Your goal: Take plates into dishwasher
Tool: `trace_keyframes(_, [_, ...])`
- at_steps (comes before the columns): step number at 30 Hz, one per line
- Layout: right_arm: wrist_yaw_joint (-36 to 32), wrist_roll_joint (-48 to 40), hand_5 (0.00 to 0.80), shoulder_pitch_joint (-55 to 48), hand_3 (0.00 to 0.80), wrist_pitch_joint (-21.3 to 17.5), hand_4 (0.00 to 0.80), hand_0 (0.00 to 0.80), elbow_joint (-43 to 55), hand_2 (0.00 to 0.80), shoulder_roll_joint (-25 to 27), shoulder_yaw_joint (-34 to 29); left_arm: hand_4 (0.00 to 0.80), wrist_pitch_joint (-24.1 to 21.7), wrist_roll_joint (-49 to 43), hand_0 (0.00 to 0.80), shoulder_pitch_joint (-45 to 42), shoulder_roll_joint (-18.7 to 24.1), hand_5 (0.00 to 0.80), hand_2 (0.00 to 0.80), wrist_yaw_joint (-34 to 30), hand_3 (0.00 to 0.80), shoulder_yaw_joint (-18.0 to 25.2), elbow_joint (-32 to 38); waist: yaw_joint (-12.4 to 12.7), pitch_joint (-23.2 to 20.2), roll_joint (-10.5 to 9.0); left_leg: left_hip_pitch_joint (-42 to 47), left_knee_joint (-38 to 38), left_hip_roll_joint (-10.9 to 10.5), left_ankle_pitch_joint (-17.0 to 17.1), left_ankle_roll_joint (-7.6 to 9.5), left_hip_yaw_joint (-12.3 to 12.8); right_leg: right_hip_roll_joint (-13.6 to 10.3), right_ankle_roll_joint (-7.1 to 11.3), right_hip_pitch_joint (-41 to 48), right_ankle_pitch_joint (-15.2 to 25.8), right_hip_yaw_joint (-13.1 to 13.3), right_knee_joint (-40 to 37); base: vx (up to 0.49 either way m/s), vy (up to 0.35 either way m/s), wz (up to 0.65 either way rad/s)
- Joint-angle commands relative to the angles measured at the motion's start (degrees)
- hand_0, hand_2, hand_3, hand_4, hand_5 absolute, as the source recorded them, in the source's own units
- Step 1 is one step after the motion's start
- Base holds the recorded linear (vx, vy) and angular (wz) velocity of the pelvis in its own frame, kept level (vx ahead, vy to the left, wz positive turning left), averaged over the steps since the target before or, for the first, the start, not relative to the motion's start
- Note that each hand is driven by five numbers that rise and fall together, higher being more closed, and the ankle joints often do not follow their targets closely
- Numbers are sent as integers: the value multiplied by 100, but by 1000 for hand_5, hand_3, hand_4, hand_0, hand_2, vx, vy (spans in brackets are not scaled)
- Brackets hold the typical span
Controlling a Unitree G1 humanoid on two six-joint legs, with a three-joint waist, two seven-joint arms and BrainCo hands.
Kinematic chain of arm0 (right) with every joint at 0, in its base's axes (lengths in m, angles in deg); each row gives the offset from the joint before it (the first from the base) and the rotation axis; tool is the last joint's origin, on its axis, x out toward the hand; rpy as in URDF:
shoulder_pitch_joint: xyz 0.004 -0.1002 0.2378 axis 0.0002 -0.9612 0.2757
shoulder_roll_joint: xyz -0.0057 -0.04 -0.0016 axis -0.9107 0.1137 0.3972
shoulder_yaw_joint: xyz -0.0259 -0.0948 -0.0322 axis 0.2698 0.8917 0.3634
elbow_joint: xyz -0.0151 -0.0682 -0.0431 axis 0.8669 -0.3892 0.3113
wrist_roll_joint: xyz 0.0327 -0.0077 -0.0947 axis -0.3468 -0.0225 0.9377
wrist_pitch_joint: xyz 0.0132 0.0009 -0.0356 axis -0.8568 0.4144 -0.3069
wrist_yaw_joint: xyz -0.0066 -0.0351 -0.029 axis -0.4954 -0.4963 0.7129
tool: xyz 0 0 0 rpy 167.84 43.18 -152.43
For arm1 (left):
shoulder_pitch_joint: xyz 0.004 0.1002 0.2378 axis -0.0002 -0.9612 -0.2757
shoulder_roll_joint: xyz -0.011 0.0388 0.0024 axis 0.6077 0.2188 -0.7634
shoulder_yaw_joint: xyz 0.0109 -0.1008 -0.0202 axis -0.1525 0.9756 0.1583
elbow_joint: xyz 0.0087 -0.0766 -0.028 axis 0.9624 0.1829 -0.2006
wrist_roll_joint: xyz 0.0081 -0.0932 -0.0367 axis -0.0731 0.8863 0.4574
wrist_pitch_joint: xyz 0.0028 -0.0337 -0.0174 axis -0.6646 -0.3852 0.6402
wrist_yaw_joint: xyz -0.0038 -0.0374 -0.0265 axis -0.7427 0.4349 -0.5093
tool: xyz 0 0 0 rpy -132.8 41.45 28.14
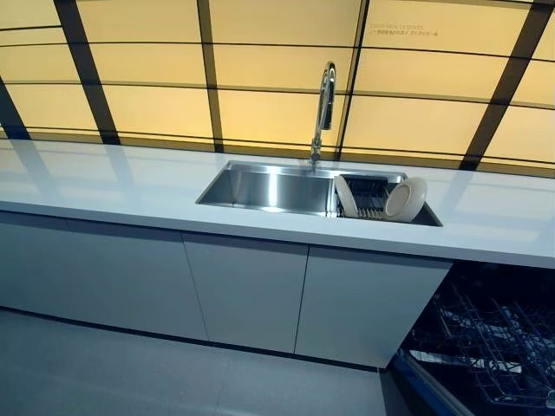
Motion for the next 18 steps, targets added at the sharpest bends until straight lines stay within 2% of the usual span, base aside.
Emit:
trace_keyframes(1, [68, 51, 0, 389, 0, -123, 0, 0, -127, 0, 6, -93, 0, -260, 125, 0, 479, 57, 0, 0, 25, 0, 185, -46, 71, 196, -115, 57, 9, -299, -112, 396, 168, -148, 190, -291, 220, 55, 266, 0, 0, 0])
trace_keyframes(7, [39, 63, 0, 378, 0, -107, 0, 0, -137, 0, 20, -113, 0, -253, 225, 0, 479, 82, 0, 0, -78, 0, 187, 12, 71, 213, -108, 64, 15, -292, -113, 398, 171, -148, 196, -282, 222, 60, 265, 0, 0, 0])
trace_keyframes(18, [33, 57, 0, 381, 0, -156, 0, 0, -203, 0, -17, -99, 0, -328, 159, 0, 482, 34, 0, 0, 137, 0, 192, -42, 70, 205, -93, 65, 19, -298, -113, 396, 161, -148, 189, -280, 213, 44, 266, 0, 0, 0])
